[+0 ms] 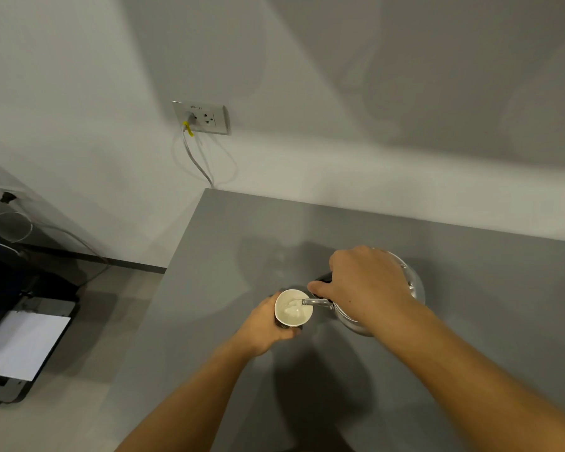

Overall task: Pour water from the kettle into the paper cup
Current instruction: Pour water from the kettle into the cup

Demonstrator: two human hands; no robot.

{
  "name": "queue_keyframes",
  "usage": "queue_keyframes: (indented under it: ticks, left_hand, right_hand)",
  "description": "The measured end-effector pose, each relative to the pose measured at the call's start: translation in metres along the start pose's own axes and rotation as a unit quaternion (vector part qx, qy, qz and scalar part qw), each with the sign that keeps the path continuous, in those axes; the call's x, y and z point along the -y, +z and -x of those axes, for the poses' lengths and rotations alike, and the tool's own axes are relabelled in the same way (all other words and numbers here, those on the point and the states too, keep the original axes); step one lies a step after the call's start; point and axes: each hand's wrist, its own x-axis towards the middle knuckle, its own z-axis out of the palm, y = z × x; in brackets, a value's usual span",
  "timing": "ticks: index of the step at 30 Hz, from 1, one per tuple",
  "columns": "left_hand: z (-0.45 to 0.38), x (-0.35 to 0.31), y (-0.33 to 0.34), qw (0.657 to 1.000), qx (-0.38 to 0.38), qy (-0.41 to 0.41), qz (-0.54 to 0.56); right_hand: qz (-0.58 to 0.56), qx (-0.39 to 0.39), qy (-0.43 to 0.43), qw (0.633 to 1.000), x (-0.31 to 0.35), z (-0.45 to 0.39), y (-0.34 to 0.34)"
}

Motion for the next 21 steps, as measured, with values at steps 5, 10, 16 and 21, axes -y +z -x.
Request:
queue_keyframes:
  ticks: [5,10,16,21]
  left_hand:
    - [-0.0004,-0.0002,0.0006,1.0,-0.002,0.008,0.007]
    - [-0.0008,0.001,0.0011,1.0,0.003,0.013,0.012]
    - [0.0,-0.0005,0.0006,1.0,-0.001,0.02,0.004]
    - [-0.0008,-0.0002,0.0009,1.0,0.001,0.012,0.003]
  right_hand:
    - [-0.002,0.002,-0.001,1.0,0.001,-0.0012,-0.001]
    - [-0.002,0.003,-0.004,1.0,0.002,0.0004,-0.0024]
    - [-0.004,0.003,-0.005,1.0,0.004,0.0014,-0.005]
    - [-0.004,0.004,-0.005,1.0,0.0039,0.0023,-0.006]
